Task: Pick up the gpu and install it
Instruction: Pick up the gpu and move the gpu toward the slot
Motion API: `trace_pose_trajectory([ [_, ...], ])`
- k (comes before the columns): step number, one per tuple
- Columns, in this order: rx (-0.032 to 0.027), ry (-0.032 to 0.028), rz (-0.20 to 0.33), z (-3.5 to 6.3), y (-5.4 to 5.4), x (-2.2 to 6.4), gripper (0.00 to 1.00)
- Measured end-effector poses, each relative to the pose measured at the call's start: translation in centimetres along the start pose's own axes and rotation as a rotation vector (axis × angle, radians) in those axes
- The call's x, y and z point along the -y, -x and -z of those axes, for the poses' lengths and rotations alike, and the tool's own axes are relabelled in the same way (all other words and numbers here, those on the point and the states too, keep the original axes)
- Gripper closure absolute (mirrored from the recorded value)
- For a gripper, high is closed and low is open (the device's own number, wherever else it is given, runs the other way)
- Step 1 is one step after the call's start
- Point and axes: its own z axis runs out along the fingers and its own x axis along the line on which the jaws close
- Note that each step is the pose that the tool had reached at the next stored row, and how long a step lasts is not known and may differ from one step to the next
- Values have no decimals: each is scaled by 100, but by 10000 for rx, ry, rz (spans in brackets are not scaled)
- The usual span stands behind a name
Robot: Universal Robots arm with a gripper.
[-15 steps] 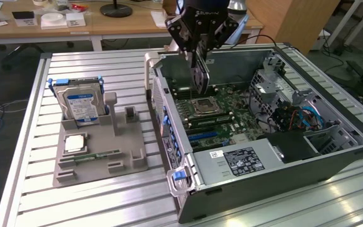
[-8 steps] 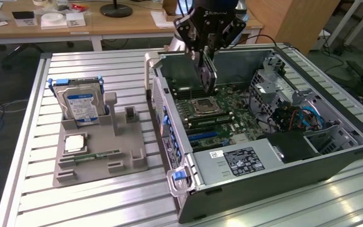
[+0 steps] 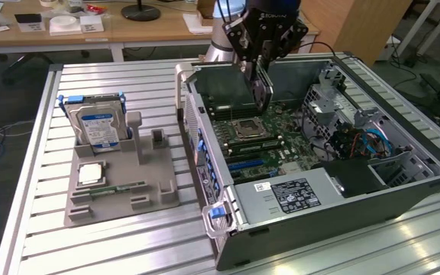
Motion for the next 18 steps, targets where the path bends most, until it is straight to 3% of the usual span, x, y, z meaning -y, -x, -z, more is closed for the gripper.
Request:
trace_pose_trajectory([
  [10, 1, 2, 1, -3, 58, -2, 73],
  [18, 0, 1, 0, -10, 192, -7, 73],
])
